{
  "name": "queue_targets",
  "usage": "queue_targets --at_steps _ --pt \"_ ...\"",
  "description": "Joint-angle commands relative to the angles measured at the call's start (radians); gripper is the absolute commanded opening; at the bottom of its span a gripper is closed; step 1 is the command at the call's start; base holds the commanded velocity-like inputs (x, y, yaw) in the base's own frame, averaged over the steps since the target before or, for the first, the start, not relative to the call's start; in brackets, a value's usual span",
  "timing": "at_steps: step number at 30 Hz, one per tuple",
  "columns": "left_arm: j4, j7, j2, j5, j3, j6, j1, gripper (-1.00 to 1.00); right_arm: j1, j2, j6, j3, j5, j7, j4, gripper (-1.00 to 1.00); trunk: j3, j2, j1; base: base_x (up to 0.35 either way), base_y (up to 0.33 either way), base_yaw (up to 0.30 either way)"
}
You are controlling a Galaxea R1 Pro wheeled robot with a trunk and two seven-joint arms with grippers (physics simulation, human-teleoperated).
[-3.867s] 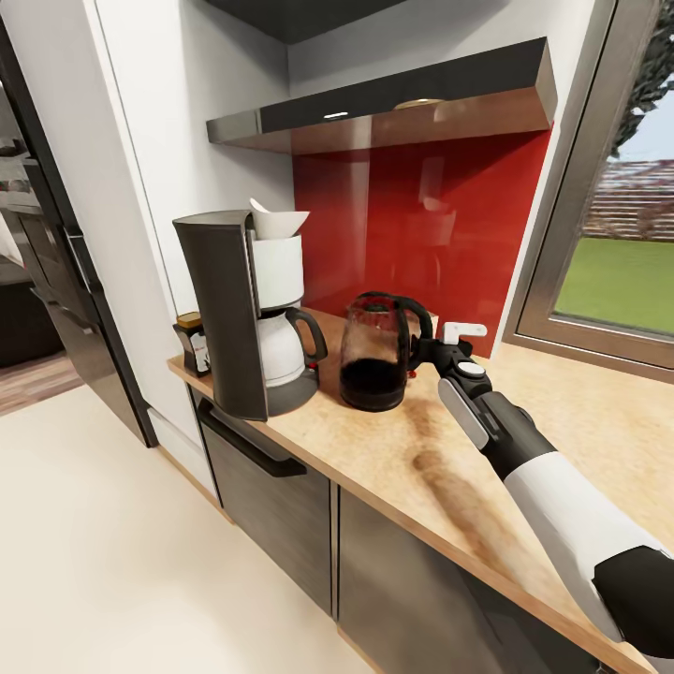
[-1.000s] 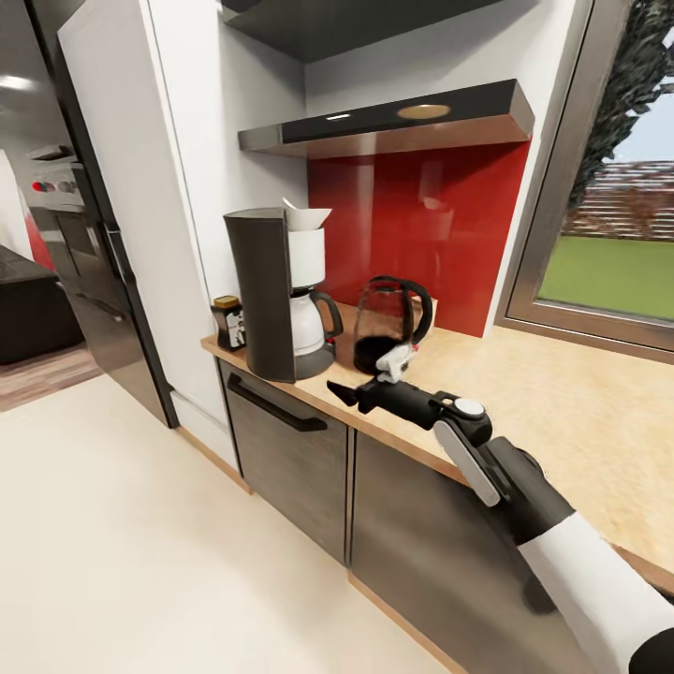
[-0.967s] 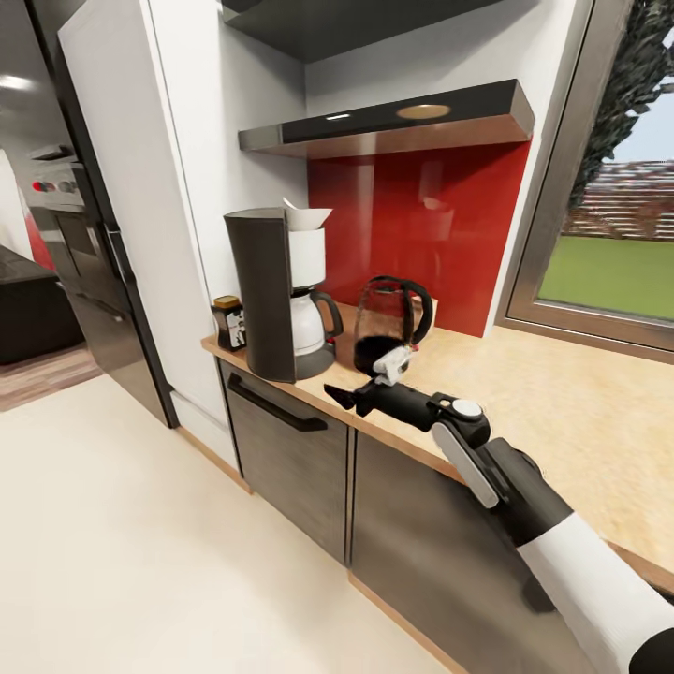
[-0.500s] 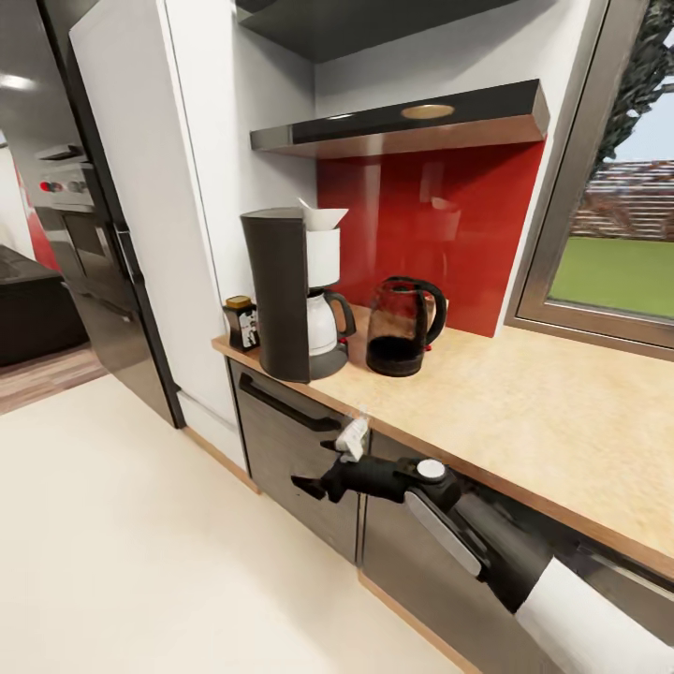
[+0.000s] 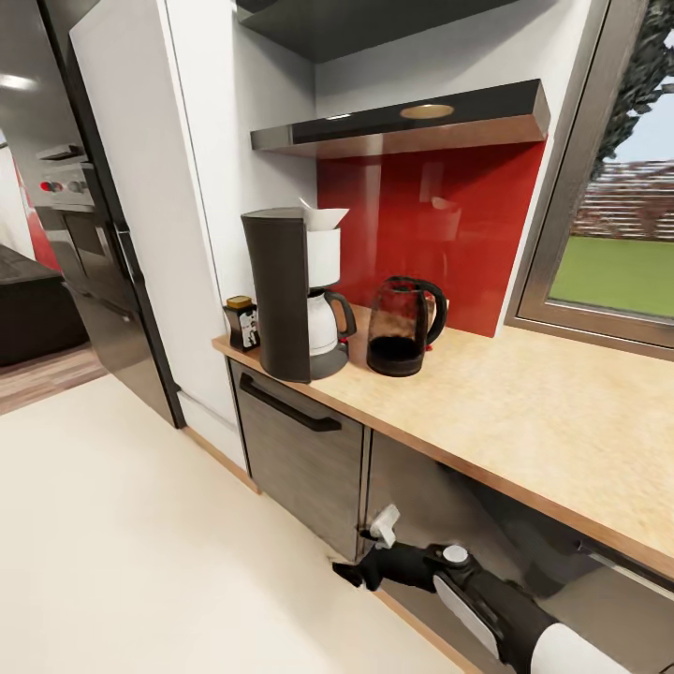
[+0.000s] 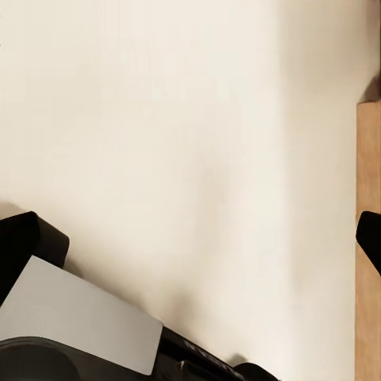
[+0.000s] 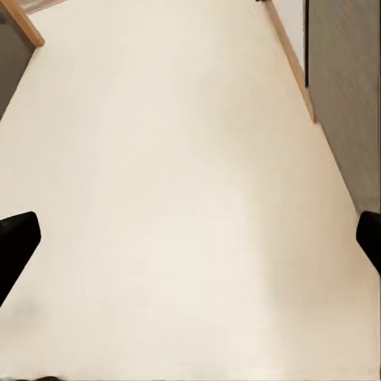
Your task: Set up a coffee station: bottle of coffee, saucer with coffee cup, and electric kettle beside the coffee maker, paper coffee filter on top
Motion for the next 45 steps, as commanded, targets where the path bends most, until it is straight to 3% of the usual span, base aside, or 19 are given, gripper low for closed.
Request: queue_targets --at_steps 1,3,5,13,23,36,45 --pt "-0.001 -0.004 0.000 -0.005 0.009 0.000 -0.001 1.00 0.003 0.003 -0.049 0.004 -0.012 0.026 0.141 1.00 -0.001 -0.001 0.000 0.000 0.000 0.000" --pt "-0.003 -0.004 -0.001 -0.005 0.021 0.000 -0.001 1.00 0.015 0.009 -0.116 0.005 -0.013 0.049 0.319 1.00 -0.001 -0.001 0.000 0.000 0.000 0.000" --pt "-0.004 -0.003 -0.001 -0.005 0.036 -0.001 -0.001 1.00 0.042 0.011 -0.153 0.005 -0.013 0.072 0.424 1.00 -0.001 -0.001 0.000 0.000 0.000 0.000" --pt "-0.005 -0.003 -0.017 -0.005 0.136 -0.003 -0.001 1.00 0.181 0.009 -0.208 0.003 -0.010 0.115 0.614 1.00 -0.001 -0.001 0.000 0.000 0.000 0.000" --pt "-0.005 -0.003 -0.028 -0.005 0.152 -0.005 -0.001 1.00 0.218 0.012 -0.209 0.004 -0.010 0.120 0.716 1.00 -0.001 -0.001 0.000 0.000 0.000 0.000" --pt "-0.005 -0.004 -0.028 -0.005 0.150 -0.004 -0.001 1.00 0.226 0.023 -0.207 0.004 -0.010 0.116 0.728 1.00 -0.001 -0.001 0.000 0.000 0.000 -0.009" --pt "-0.005 -0.003 -0.028 -0.005 0.149 -0.004 -0.001 1.00 0.235 0.023 -0.208 0.004 -0.010 0.118 0.728 1.00 -0.001 -0.001 0.000 0.000 0.000 -0.226"
